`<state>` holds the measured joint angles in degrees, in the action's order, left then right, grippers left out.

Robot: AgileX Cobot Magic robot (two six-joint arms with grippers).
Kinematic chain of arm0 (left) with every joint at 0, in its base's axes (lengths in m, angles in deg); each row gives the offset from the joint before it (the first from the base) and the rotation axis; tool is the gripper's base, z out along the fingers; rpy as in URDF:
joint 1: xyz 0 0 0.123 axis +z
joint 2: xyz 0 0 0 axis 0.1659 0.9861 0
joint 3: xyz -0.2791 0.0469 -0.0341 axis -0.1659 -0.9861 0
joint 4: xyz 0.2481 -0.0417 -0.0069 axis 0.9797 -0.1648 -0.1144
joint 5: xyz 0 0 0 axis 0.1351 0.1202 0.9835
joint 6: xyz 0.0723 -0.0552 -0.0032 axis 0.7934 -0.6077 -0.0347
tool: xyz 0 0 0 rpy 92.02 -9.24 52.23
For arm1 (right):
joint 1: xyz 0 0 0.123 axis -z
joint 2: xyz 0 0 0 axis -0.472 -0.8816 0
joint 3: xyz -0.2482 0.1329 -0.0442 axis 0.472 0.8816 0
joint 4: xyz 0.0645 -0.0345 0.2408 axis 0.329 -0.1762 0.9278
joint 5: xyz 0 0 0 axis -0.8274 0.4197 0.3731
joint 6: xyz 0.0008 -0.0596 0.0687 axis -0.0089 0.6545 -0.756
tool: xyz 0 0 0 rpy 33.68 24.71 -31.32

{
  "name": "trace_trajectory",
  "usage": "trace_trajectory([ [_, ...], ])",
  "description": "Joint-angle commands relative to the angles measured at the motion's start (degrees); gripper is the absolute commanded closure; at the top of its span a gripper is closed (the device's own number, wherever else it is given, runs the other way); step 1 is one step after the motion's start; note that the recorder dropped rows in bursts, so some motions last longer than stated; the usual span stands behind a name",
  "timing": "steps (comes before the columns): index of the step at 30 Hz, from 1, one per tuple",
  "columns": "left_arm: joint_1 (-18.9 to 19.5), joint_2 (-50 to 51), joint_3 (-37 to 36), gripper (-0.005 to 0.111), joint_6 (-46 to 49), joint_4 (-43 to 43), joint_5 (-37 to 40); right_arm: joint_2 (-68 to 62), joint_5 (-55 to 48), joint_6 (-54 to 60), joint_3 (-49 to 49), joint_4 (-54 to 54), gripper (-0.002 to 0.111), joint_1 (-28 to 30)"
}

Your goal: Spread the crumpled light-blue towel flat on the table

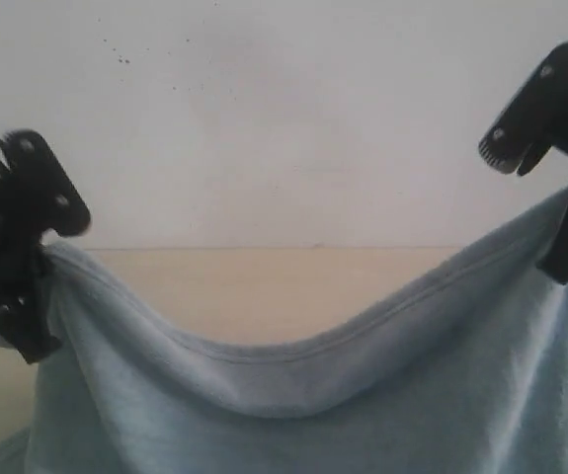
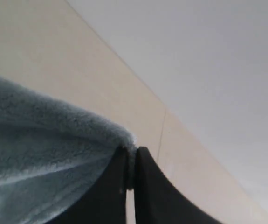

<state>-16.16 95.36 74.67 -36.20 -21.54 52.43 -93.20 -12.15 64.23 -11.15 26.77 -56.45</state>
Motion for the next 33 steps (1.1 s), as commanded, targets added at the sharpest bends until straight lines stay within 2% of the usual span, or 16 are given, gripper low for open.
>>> trace_trajectory([
  [1,-0.05,9.45,0.43,0.103,-14.49,13.74,-1.72,-9.68,8.29,-9.73,0.27,-1.33,0.108,8.4],
  [6,1.75,16.86,3.83,0.103,-29.48,26.24,-0.89,-15.78,19.8,-13.98,0.27,-1.55,0.108,15.3],
  [11,3.2,20.66,6.95,0.1,-32.57,28.72,-0.58,-18.97,32.22,-17.82,0.27,-2.19,0.108,20.64],
  [14,4.06,21.61,8.22,0.087,-33.54,29.19,-0.03,-20.76,33.16,-20.97,-0.3,-3.22,0.108,23.55],
  [20,6.54,22.09,11.23,0.051,-37.91,30.9,-4.87,-24.06,36.14,-26.47,-2.57,-3.1,0.107,28.38],
  [22,6.72,22.09,12.35,0.039,-37.91,30.9,-5.0,-24.19,39.31,-26.61,-2.57,-3.1,0.097,28.85],
  [24,6.81,22.09,13.26,0.031,-37.91,30.9,-4.79,-24.19,40.83,-26.74,-2.57,-3.1,0.081,28.85],
  [25,6.81,22.09,13.51,0.028,-37.91,30.9,-4.79,-24.19,41.43,-26.74,-2.57,-3.1,0.069,28.85],
  [27,6.81,22.09,13.63,0.026,-37.91,31.16,-4.37,-24.19,40.94,-26.74,-2.57,-3.1,0.055,28.85],
  [29,6.81,22.09,13.63,0.026,-37.91,31.16,-1.61,-24.19,39.54,-27.22,-2.57,-3.01,0.051,28.85],
  [31,6.81,21.96,13.63,0.029,-39.66,31.62,7.37,-23.58,38.73,-28.31,-2.57,-3.01,0.052,28.85],
  [33,6.81,21.68,13.63,0.036,-48.66,35.22,20.27,-22.27,38.75,-29.44,-2.57,-2.86,0.052,28.85],
])
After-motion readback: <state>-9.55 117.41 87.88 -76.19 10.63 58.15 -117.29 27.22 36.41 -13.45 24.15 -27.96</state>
